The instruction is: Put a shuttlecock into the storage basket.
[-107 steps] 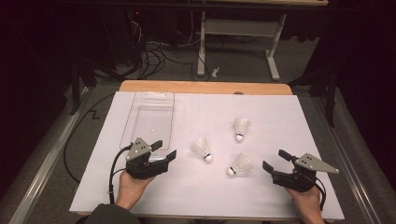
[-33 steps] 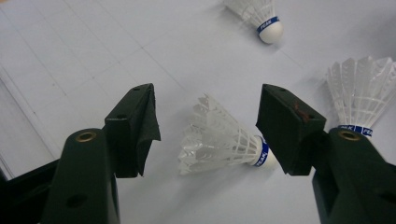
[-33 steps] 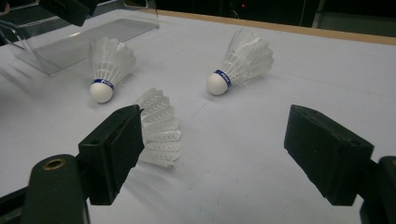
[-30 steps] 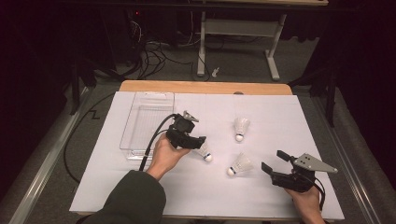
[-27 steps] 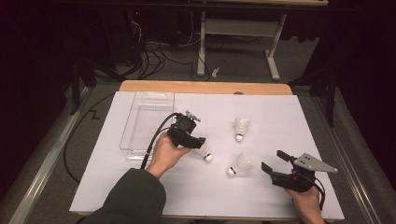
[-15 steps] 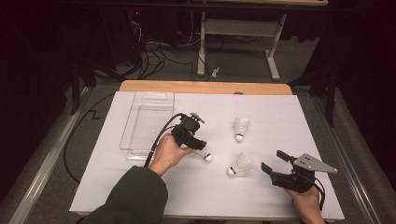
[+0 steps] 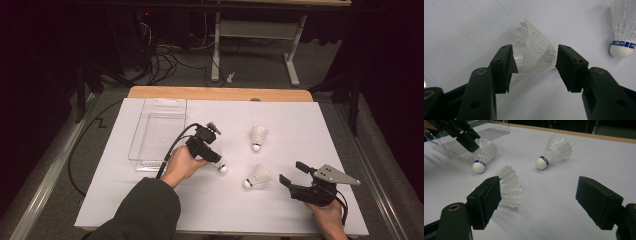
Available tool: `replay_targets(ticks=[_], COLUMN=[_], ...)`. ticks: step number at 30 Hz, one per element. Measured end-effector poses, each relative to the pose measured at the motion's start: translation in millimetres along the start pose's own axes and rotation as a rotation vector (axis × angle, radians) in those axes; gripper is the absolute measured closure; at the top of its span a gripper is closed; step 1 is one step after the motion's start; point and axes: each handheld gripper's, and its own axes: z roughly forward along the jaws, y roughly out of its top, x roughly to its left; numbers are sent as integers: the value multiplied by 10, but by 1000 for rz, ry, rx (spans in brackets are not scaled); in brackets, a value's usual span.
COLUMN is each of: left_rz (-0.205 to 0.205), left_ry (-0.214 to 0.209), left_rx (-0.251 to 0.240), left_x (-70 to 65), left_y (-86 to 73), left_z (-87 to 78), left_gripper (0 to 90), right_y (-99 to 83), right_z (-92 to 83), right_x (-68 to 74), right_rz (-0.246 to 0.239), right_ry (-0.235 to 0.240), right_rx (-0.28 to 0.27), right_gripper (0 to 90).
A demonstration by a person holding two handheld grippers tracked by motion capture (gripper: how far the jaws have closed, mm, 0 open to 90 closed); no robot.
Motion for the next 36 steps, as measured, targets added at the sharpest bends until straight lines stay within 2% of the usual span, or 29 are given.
replay_targets(ticks=[8, 19, 29, 36], left_rz=[12, 25, 44, 48], left_ry=[-21, -64, -125, -158], left_rx=[34, 55, 40, 26], left_x=[11, 27, 40, 10], left_y=[-2, -20, -36, -39], left_z=[42, 4, -41, -73], left_gripper=[561, 689, 852, 880], right_y=[-2, -3, -4, -5], right_z=[4, 7, 12, 14], right_x=[1, 4, 4, 6], right_rz=[-6, -8, -11, -12], right_ry=[1, -1, -2, -2], right_rx=[4, 11, 15, 16], right_gripper=[207, 208, 208, 209])
